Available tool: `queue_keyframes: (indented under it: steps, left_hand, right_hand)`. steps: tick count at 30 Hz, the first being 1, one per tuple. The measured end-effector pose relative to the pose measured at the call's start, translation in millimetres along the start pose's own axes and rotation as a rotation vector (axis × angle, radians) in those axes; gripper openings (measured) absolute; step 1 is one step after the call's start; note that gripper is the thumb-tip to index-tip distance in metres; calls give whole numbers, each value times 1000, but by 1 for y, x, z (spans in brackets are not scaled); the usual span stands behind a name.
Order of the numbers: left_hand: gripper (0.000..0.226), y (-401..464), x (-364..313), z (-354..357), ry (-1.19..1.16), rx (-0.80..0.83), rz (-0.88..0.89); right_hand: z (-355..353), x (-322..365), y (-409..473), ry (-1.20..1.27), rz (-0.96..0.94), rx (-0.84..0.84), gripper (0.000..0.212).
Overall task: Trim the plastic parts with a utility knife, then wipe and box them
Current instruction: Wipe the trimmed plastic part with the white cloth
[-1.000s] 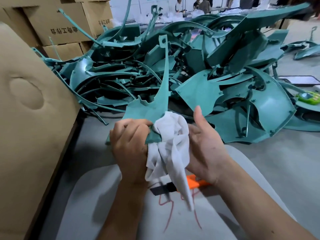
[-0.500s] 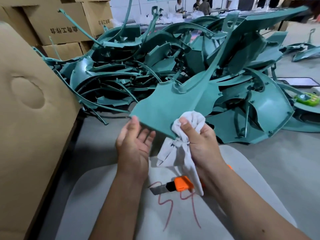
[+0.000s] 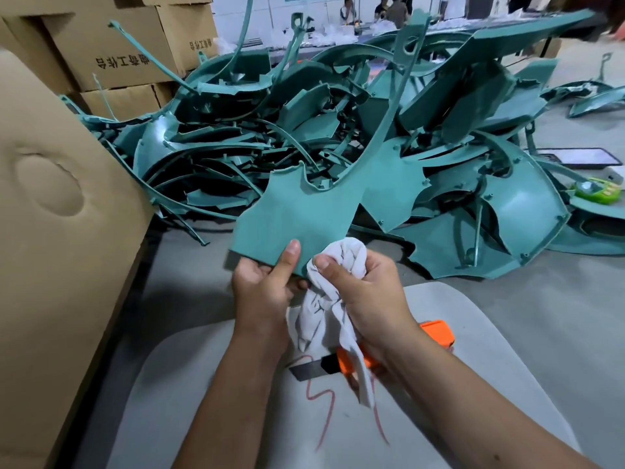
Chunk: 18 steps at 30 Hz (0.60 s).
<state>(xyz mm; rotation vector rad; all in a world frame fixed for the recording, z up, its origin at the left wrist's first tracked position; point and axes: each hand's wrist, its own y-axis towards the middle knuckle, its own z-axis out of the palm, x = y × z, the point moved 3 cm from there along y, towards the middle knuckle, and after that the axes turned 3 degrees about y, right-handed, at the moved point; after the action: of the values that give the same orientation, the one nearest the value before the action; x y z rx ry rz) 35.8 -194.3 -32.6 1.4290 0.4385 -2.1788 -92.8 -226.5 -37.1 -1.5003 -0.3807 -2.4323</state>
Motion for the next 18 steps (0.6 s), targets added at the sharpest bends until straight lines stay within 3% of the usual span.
queue_keyframes:
  steps: [5,11,18]
  left_hand:
    - [30,5,-9,-6,198,76,37]
    - [29,11,-4,-8,252,98,15]
    - [30,22,-12,-54,430,169,-191]
  right_hand:
    - [-9,6,7,-5,-25,-101,23]
    - [-20,10,15,-29,-99,-167,30]
    - [-69,48,30,37,-244,-432,12]
